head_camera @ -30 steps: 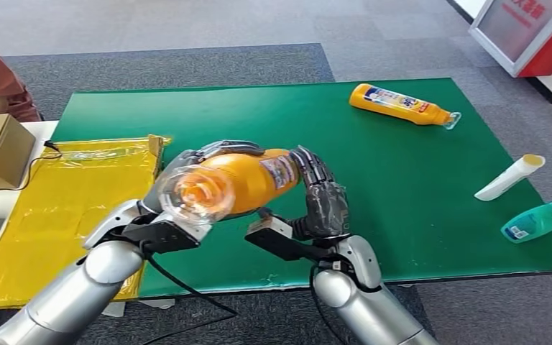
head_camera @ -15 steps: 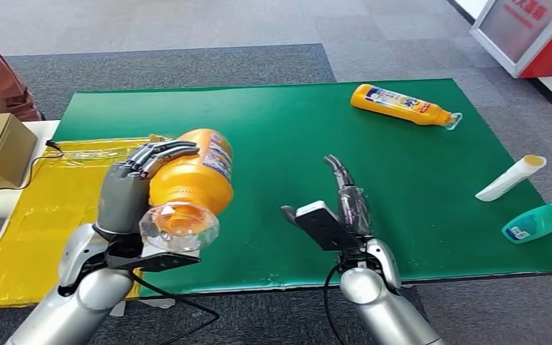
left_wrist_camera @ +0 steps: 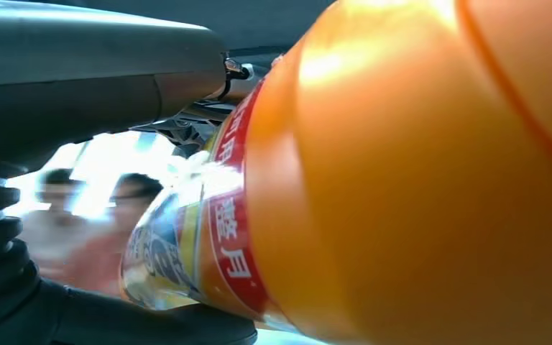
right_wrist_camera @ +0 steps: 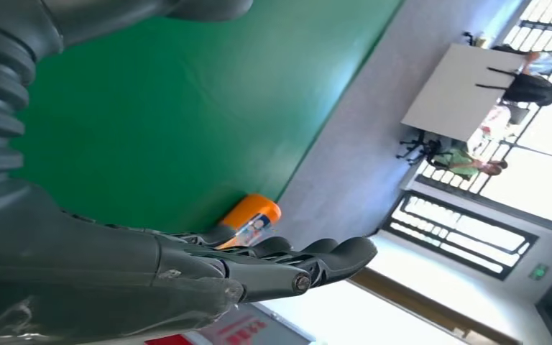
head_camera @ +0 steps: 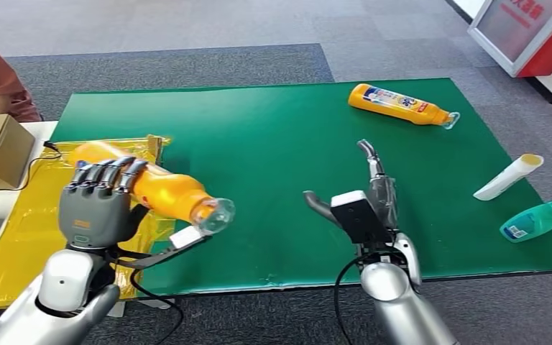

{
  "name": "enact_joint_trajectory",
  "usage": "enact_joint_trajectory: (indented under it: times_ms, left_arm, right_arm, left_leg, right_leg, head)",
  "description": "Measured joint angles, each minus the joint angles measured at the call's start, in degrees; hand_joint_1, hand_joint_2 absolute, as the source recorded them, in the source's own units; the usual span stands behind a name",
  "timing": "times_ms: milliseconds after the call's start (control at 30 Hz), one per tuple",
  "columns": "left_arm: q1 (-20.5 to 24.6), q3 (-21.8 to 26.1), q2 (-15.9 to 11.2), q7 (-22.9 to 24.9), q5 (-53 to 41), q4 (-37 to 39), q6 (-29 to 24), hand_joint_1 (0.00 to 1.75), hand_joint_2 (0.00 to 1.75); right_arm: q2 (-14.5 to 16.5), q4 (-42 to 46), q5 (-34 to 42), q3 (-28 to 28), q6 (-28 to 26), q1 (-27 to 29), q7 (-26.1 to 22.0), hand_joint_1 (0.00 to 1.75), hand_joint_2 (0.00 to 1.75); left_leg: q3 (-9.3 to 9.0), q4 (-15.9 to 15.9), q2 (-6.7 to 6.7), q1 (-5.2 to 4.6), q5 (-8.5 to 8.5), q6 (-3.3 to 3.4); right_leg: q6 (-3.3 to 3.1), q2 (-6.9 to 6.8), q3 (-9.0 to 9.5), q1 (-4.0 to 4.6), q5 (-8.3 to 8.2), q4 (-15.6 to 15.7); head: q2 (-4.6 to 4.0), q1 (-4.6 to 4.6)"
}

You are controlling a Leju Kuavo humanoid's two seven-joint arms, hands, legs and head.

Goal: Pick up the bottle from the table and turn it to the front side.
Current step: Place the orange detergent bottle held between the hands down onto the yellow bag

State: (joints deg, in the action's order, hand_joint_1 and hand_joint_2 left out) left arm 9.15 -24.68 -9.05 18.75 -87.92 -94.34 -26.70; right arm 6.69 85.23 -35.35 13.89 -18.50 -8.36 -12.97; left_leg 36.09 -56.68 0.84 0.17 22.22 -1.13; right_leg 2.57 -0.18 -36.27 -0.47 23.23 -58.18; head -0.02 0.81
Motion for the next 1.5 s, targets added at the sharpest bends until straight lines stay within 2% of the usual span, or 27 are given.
enact_joint_trajectory:
  times_ms: [33, 100, 367, 633, 833, 967, 1267, 1500]
  left_arm:
    - [0.0, -0.5, -1.1, 2.3, 0.0, 1.4, 0.5, 1.75, 1.75]
    - [-0.3, -1.3, -2.5, 3.9, -0.1, 4.6, 1.3, 1.75, 1.75]
    - [-2.1, 0.7, -3.3, 0.2, -0.1, 15.4, 2.5, 1.75, 1.75]
    - [-2.4, 4.8, -0.9, -4.2, -0.1, 23.0, 3.5, 1.75, 1.75]
    - [-2.0, 8.0, 1.2, -8.1, 1.7, 25.4, 3.5, 1.74, 1.75]
    - [-1.4, 10.3, 2.6, -9.1, 2.7, 27.1, 3.9, 0.00, 1.75]
    - [-1.7, 15.0, 5.4, -10.5, 5.9, 30.4, 3.3, 0.00, 1.75]
    - [-5.0, 16.7, 8.0, -12.9, 9.5, 26.7, 2.4, 0.00, 1.75]
  right_arm:
    - [0.0, 0.8, 0.0, -0.2, 0.1, 0.0, 0.1, 0.00, 1.75]
    - [-0.1, 2.2, -0.1, -0.6, 0.3, 0.0, 0.3, 0.00, 1.75]
    - [-0.3, 4.6, 0.6, -2.2, 0.4, -0.1, 0.5, 0.00, 1.75]
    - [-0.5, 5.3, 1.0, -3.0, 0.6, -0.1, 0.3, 0.00, 1.75]
    - [-0.6, 5.5, 1.3, -3.1, 0.6, 0.1, 0.3, 0.00, 1.75]
    - [-0.6, 6.0, 1.7, -3.2, 0.6, 0.5, 0.2, 0.00, 1.75]
    - [-0.8, 6.7, 1.5, -3.8, 0.8, 2.2, 0.2, 0.00, 1.75]
    - [-0.9, 6.8, 0.9, -4.9, 0.2, 4.6, 0.6, 0.00, 1.75]
  left_leg:
    - [0.00, 0.0, 0.01, 0.01, 0.00, -0.01]
    - [0.00, 0.0, 0.00, 0.03, -0.01, 0.00]
    - [0.01, 0.0, 0.00, 0.01, 0.01, 0.01]
    - [0.01, 0.0, 0.00, 0.02, 0.02, 0.01]
    - [-0.02, 0.0, -0.01, 0.02, 0.02, 0.00]
    - [-0.13, 0.0, -0.02, 0.02, 0.02, 0.00]
    - [-0.15, 0.0, -0.01, 0.02, 0.00, -0.01]
    - [-0.11, 0.0, -0.02, 0.02, 0.07, 0.04]
  right_leg:
    - [-0.01, 0.00, 0.00, 0.01, 0.00, 0.0]
    - [-0.01, -0.01, 0.03, 0.04, 0.01, 0.0]
    - [0.02, -0.01, 0.03, 0.01, 0.00, 0.0]
    - [0.00, -0.01, 0.03, 0.02, 0.01, 0.0]
    - [0.00, -0.02, 0.08, 0.01, 0.01, 0.0]
    - [0.00, -0.02, 0.20, 0.02, 0.01, 0.0]
    - [-0.01, -0.01, 0.20, 0.02, -0.02, 0.0]
    - [0.04, -0.02, 0.17, 0.01, 0.04, 0.0]
  head:
    - [0.00, -0.01]
    - [0.00, 0.02]
    - [0.00, 0.02]
    - [0.00, 0.01]
    - [0.00, 0.01]
    - [0.00, 0.02]
    - [0.00, 0.02]
    - [0.00, 0.03]
